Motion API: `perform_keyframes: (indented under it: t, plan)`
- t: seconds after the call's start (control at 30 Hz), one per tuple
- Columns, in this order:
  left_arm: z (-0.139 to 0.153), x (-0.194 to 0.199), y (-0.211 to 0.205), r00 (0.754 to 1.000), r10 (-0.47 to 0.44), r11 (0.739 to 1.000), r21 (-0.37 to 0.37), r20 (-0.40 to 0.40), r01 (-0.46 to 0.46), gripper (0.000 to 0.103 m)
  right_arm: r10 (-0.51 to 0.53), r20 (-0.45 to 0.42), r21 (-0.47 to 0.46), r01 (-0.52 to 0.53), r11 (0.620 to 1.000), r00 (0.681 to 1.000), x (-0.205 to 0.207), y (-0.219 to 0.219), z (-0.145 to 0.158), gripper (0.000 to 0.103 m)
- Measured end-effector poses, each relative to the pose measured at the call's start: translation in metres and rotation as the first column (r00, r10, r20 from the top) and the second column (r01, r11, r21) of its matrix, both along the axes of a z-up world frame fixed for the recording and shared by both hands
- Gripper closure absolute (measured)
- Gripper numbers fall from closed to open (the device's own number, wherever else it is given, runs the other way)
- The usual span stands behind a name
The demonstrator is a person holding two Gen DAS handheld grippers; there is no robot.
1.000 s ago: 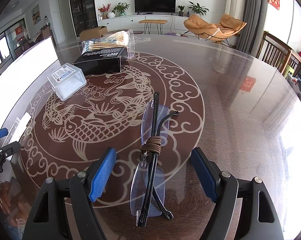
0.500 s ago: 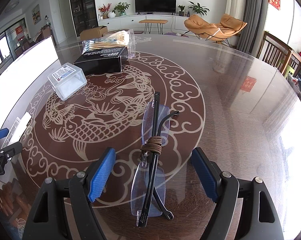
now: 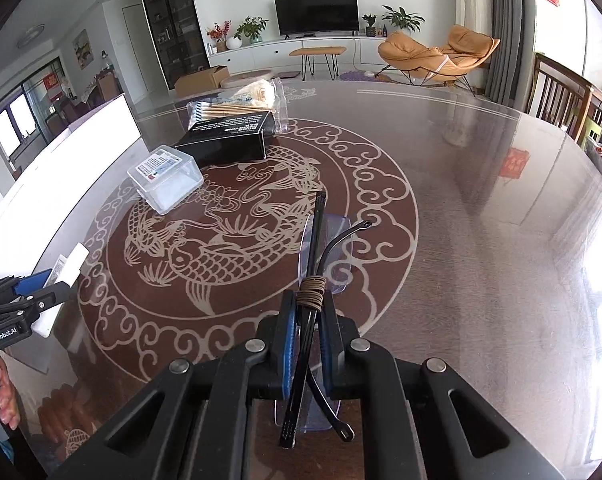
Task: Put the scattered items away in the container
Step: 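Lift the lotion bottle with the left tool while the right tool lifts the glasses, then carry the bottle with the left tool while the right tool carries the glasses over the container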
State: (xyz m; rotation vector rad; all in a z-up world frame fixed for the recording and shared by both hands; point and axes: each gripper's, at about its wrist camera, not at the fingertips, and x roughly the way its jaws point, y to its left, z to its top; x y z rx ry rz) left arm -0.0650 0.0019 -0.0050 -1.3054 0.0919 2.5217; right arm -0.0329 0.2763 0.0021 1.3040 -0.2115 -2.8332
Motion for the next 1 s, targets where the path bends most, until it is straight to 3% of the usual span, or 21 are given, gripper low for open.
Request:
perform_keyframes:
  t: [0.07, 0.2, 0.3, 0.47, 0.6, 0.77, 1.0]
  plan:
    - [0.000, 0.009, 0.000, 1.000, 0.009, 0.999, 0.032, 0.012, -0.009, 0.052, 0.018, -0.027, -0.022, -0.019, 1.000, 0.999, 0.011, -0.003, 0.011, 0.092]
    - [-0.008, 0.025, 0.006, 0.999, 0.008, 0.999, 0.045, 0.040, -0.010, 0.052, 0.066, 0.022, -0.049, -0.064, 0.997, 0.998, 0.019, -0.016, 0.008, 0.092]
    - [-0.003, 0.034, 0.004, 0.999, 0.013, 0.999, 0.052, 0.038, -0.015, 0.052, 0.094, 0.006, -0.077, -0.094, 0.993, 0.996, 0.028, -0.031, 0.011, 0.092]
    - [0.029, 0.043, -0.017, 0.999, 0.034, 0.996, 0.087, 0.005, -0.035, 0.052, 0.201, 0.005, -0.103, -0.199, 0.975, 0.980, 0.025, -0.075, 0.019, 0.092]
    - [0.071, 0.044, -0.054, 0.997, 0.056, 0.995, 0.089, -0.053, -0.051, 0.052, 0.279, -0.038, -0.129, -0.281, 0.951, 0.960, 0.011, -0.118, 0.045, 0.092]
    - [0.122, 0.030, -0.130, 0.983, 0.139, 0.989, 0.070, -0.123, -0.132, 0.052, 0.413, -0.118, -0.111, -0.426, 0.898, 0.903, -0.020, -0.197, 0.095, 0.092]
    - [0.157, -0.018, -0.251, 0.940, 0.315, 0.949, 0.045, -0.132, -0.312, 0.052, 0.592, -0.195, -0.092, -0.615, 0.783, 0.782, -0.082, -0.335, 0.155, 0.092]
